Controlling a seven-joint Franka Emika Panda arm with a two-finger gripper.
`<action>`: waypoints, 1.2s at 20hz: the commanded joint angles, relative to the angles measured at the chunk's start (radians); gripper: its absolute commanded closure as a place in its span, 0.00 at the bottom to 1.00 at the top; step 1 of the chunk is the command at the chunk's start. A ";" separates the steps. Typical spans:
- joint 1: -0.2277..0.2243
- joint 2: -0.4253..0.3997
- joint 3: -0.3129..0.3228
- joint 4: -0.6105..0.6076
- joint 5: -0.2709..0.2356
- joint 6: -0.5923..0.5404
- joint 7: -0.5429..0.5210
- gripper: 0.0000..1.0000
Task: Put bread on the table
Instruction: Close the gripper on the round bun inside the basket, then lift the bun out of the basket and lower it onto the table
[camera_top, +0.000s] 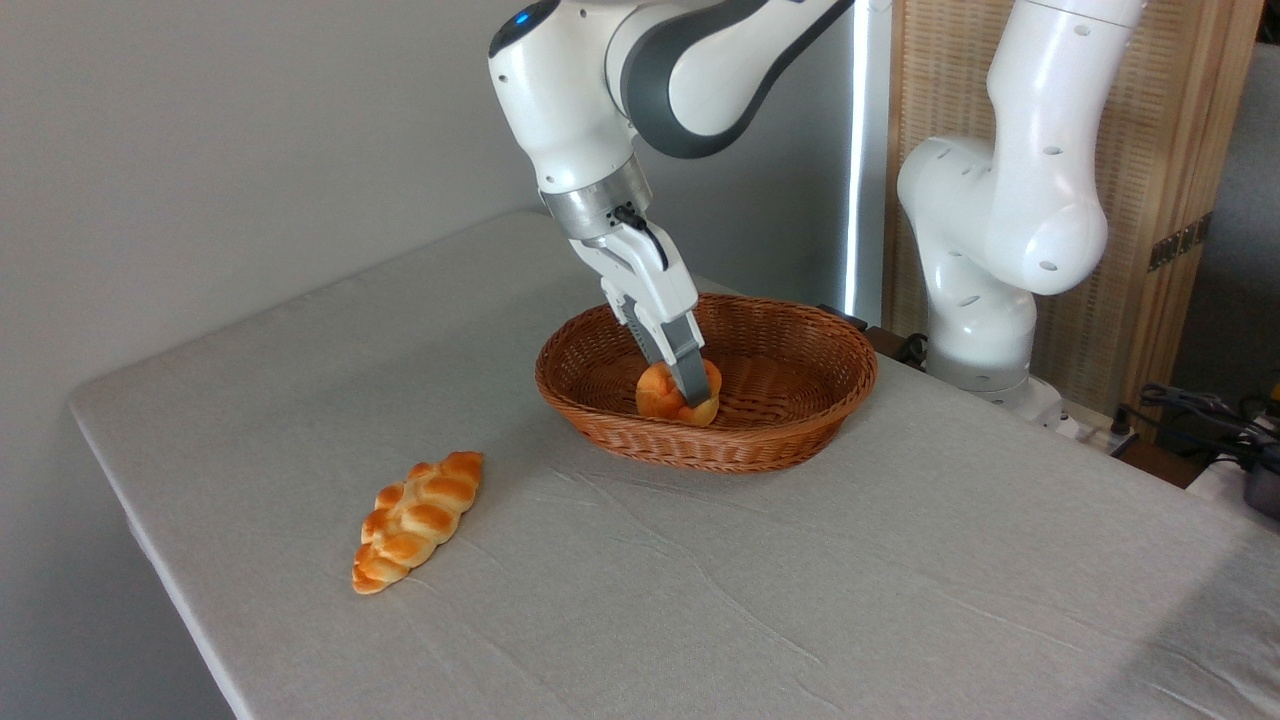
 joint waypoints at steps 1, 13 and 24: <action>-0.010 -0.004 0.010 0.072 0.011 -0.053 0.011 0.59; -0.010 0.097 0.142 0.301 0.058 0.043 0.046 0.49; -0.010 0.264 0.227 0.297 0.171 0.237 0.041 0.00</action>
